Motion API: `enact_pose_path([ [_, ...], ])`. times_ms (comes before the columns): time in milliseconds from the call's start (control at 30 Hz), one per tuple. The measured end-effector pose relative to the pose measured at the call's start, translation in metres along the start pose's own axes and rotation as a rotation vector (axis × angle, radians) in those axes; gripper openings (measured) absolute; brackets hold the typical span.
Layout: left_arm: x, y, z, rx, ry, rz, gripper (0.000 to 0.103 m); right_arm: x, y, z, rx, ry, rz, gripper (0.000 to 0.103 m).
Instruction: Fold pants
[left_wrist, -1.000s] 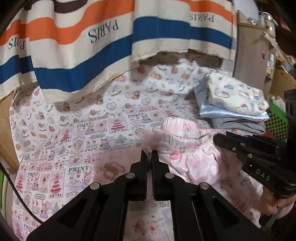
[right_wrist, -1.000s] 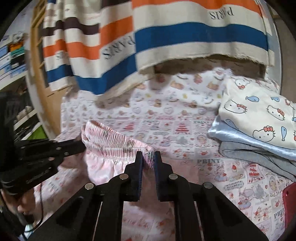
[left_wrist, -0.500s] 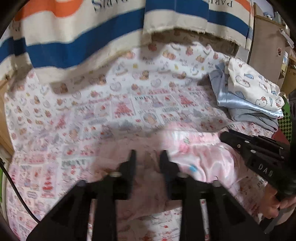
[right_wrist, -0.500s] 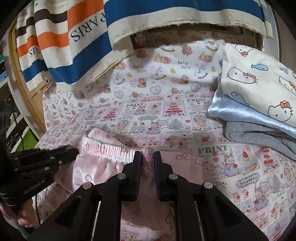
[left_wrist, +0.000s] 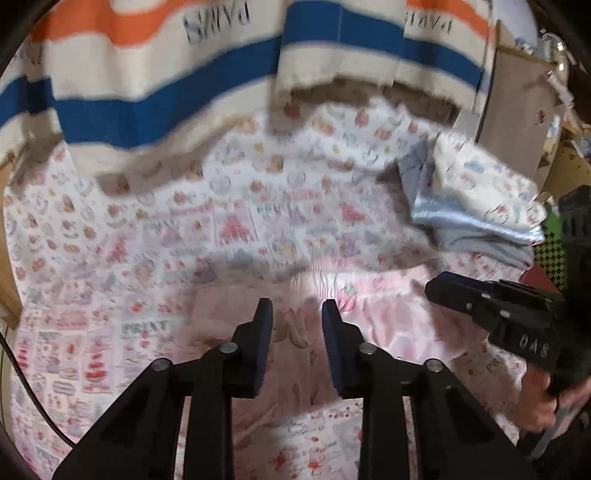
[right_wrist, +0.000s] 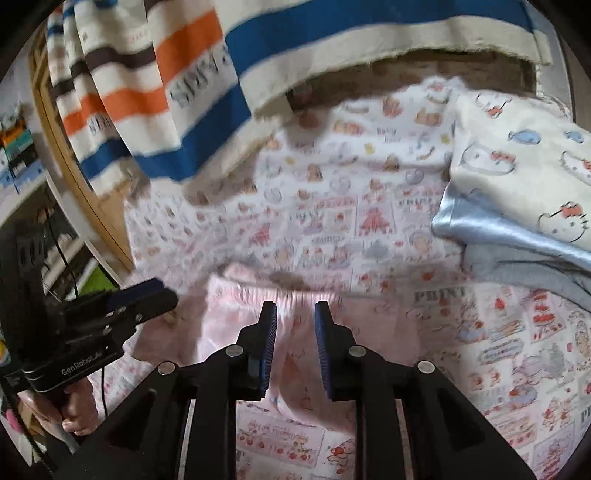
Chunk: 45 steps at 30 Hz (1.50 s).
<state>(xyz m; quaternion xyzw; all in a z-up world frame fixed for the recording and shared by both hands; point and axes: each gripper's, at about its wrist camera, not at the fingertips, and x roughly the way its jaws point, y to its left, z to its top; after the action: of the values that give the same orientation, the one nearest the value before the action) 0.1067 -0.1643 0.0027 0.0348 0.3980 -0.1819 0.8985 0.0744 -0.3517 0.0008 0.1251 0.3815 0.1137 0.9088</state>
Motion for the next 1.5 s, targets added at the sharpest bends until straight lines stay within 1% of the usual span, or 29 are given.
enact_pose_path([
  [67,0.022,0.003,-0.006,-0.021,0.082,0.027,0.021,0.011,-0.002,-0.006,0.019,0.036,0.000,0.022],
  [133,0.033,0.009,-0.015,-0.040,0.128,0.011,0.021,0.024,-0.005,-0.015,0.033,0.088,-0.002,0.022],
  [167,0.033,0.011,-0.020,-0.038,0.125,0.006,0.021,0.028,-0.007,-0.019,0.032,0.107,0.000,0.022],
  [267,0.024,0.011,-0.026,-0.022,0.110,0.011,0.022,0.026,-0.007,-0.024,0.010,0.099,0.011,0.022],
  [300,0.019,0.011,-0.027,-0.025,0.101,0.011,0.021,0.022,-0.008,-0.023,0.018,0.090,0.034,0.022],
  [367,0.003,0.011,-0.031,-0.015,0.063,0.035,0.022,0.004,-0.016,-0.022,0.063,0.020,0.106,0.022],
  [400,-0.008,0.008,-0.034,0.000,0.030,0.056,0.023,-0.004,-0.020,-0.022,0.075,-0.011,0.112,0.023],
  [433,-0.020,0.006,-0.037,0.017,-0.006,0.077,0.023,-0.016,-0.025,-0.023,0.080,-0.045,0.108,0.034],
  [467,-0.033,0.006,-0.042,0.027,-0.037,0.102,0.026,-0.026,-0.029,-0.025,0.084,-0.066,0.101,0.042],
  [500,-0.044,0.007,-0.045,0.024,-0.059,0.111,0.031,-0.035,-0.033,-0.029,0.092,-0.083,0.106,0.058],
  [533,-0.055,0.009,-0.050,0.009,-0.071,0.096,0.035,-0.043,-0.037,-0.032,0.103,-0.090,0.118,0.060],
  [567,-0.061,0.012,-0.053,-0.011,-0.070,0.075,0.040,-0.049,-0.040,-0.037,0.114,-0.081,0.132,0.060],
  [633,-0.070,0.019,-0.060,-0.073,-0.056,0.027,0.047,-0.055,-0.042,-0.046,0.140,-0.032,0.152,0.060],
  [700,-0.073,0.026,-0.067,-0.154,-0.021,-0.036,0.060,-0.056,-0.043,-0.056,0.173,0.027,0.170,0.061],
  [733,-0.071,0.027,-0.070,-0.187,0.000,-0.069,0.061,-0.055,-0.041,-0.062,0.189,0.070,0.169,0.065],
  [767,-0.068,0.027,-0.074,-0.224,0.032,-0.123,0.062,-0.054,-0.039,-0.069,0.202,0.102,0.174,0.067],
  [833,-0.057,0.024,-0.079,-0.273,0.099,-0.223,0.062,-0.049,-0.036,-0.080,0.249,0.164,0.227,0.068],
  [867,-0.053,0.021,-0.079,-0.286,0.114,-0.246,0.062,-0.045,-0.033,-0.082,0.271,0.181,0.257,0.070],
  [900,-0.050,0.016,-0.079,-0.297,0.120,-0.244,0.062,-0.040,-0.029,-0.082,0.293,0.197,0.282,0.078],
  [933,-0.048,0.012,-0.077,-0.306,0.122,-0.228,0.062,-0.037,-0.028,-0.081,0.310,0.200,0.276,0.081],
  [967,-0.045,0.010,-0.074,-0.322,0.117,-0.220,0.063,-0.034,-0.028,-0.079,0.338,0.193,0.243,0.083],
  [1000,-0.042,0.010,-0.072,-0.340,0.116,-0.218,0.068,-0.031,-0.029,-0.078,0.365,0.185,0.207,0.084],
  [1033,-0.039,0.011,-0.070,-0.367,0.118,-0.206,0.069,-0.029,-0.030,-0.076,0.385,0.178,0.185,0.084],
  [1167,-0.021,0.019,-0.062,-0.433,0.130,-0.157,0.070,-0.014,-0.033,-0.070,0.442,0.176,0.180,0.084],
  [1267,-0.002,0.028,-0.060,-0.482,0.168,-0.154,0.070,-0.005,-0.038,-0.064,0.450,0.159,0.198,0.085],
  [1300,-0.001,0.030,-0.060,-0.491,0.146,-0.152,0.072,-0.004,-0.041,-0.062,0.477,0.146,0.209,0.085],
  [1333,0.001,0.031,-0.058,-0.500,0.137,-0.134,0.072,-0.001,-0.046,-0.060,0.515,0.136,0.228,0.086],
  [1367,0.002,0.032,-0.057,-0.510,0.128,-0.133,0.073,0.001,-0.050,-0.060,0.553,0.127,0.255,0.088],
  [1500,0.008,0.033,-0.052,-0.533,0.102,-0.123,0.074,0.005,-0.055,-0.054,0.601,0.109,0.264,0.090],
])
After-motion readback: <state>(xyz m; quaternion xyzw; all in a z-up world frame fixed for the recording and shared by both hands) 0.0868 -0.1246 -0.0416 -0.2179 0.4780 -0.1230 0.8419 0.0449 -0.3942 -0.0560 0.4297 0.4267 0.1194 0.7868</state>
